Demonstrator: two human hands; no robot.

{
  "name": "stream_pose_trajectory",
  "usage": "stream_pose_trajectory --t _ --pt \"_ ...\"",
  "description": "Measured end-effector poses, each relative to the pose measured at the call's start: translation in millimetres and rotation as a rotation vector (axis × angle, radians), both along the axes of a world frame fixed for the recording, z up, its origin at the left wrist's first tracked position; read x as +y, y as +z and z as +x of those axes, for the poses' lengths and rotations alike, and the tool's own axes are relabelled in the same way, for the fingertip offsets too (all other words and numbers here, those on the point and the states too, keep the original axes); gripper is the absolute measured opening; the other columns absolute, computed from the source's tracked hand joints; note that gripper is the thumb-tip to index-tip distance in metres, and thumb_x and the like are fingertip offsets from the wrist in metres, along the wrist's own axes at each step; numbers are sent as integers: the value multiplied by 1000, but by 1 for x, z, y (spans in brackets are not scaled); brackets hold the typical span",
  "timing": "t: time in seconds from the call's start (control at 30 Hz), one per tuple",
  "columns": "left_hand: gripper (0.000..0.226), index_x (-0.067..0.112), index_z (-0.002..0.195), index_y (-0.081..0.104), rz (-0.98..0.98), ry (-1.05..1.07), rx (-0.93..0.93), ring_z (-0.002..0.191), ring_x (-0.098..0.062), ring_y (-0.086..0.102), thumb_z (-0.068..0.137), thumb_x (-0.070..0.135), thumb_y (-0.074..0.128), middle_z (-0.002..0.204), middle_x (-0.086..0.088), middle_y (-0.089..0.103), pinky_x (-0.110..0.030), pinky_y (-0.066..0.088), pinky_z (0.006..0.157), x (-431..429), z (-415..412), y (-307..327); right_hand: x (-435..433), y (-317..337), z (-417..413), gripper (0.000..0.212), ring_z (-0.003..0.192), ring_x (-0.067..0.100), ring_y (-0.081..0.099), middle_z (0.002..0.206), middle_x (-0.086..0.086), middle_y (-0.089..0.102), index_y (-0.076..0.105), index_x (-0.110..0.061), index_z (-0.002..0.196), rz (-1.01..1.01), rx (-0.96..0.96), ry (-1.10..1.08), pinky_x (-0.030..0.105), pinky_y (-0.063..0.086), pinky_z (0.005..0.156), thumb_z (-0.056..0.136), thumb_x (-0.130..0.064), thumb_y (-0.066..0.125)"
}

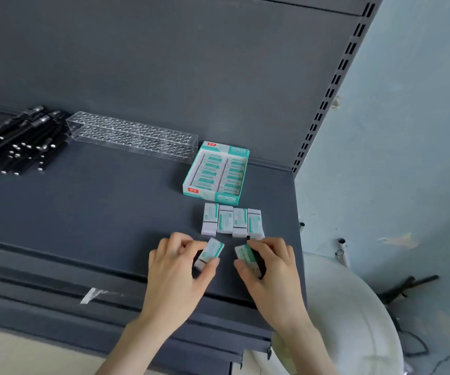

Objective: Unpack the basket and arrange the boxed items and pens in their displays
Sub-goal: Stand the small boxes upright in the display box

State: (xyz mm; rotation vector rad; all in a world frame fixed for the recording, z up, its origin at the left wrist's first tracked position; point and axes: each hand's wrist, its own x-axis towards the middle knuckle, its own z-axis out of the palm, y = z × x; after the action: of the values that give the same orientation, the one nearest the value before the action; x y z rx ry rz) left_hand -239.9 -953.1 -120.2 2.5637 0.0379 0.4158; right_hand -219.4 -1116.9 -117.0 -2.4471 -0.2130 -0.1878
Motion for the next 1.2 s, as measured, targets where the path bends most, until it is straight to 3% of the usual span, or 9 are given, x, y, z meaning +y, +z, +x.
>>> stream_pose_trajectory --t 0.17,0.27,0.4,0.5,0.63,0.83,1.0,1.1,1.2 --pt "25 26 92 63 -220 -61 21 77 -10 57 78 9 73 84 17 64 -25 41 74 7 -7 4 -4 4 -1 33 81 7 54 85 -21 62 55 -34 97 228 59 40 18 44 71 78 -12 70" --pt "26 29 89 56 -493 -18 46 80 -8 63 82 6 67 86 21 65 -23 48 72 10 -8 7 -3 10 3 31 64 12 59 77 -9 66 53 -25 87 587 158 31 18 48 59 76 -4 73" --pt "23 22 103 52 -868 -84 138 78 -7 69 91 2 52 88 8 67 -15 50 70 11 1 21 10 24 18 29 71 16 67 87 -2 72 51 -15 90 863 134 35 21 51 60 77 -3 73" --pt "17 18 97 51 -933 -105 201 55 -9 55 92 2 47 63 6 59 -11 44 57 17 19 30 26 32 32 23 71 16 69 81 -4 70 56 -14 86 934 89 -15 21 52 57 76 -3 74" --pt "7 8 96 57 -1074 -202 269 51 -13 38 91 13 59 61 -4 48 -22 36 49 29 54 37 48 34 55 24 68 14 68 76 -1 68 56 -7 82 928 44 -132 32 56 57 73 -10 78" --pt "18 8 76 67 -978 -273 279 50 -13 35 86 24 67 54 -1 44 -24 30 47 62 101 40 71 39 88 12 78 18 71 82 4 70 57 -3 86 1047 35 -67 23 56 62 82 -1 67" --pt "24 12 69 66 -894 -330 375 48 -11 34 87 27 66 49 6 46 -23 26 46 88 140 40 78 37 110 31 80 15 68 93 0 72 63 -15 102 830 85 27 24 55 70 80 7 67" --pt "26 1 75 64 -898 -345 407 49 -10 37 87 24 65 57 3 54 -21 28 46 92 165 43 81 41 126 32 75 9 66 104 2 67 65 -17 96 727 65 25 18 51 67 78 9 67" --pt "29 -2 79 62 -899 -349 392 51 -11 39 89 24 64 60 1 54 -22 31 47 91 185 43 80 47 146 30 68 4 64 95 -6 66 66 -24 90 560 29 -13 13 49 67 77 2 72"
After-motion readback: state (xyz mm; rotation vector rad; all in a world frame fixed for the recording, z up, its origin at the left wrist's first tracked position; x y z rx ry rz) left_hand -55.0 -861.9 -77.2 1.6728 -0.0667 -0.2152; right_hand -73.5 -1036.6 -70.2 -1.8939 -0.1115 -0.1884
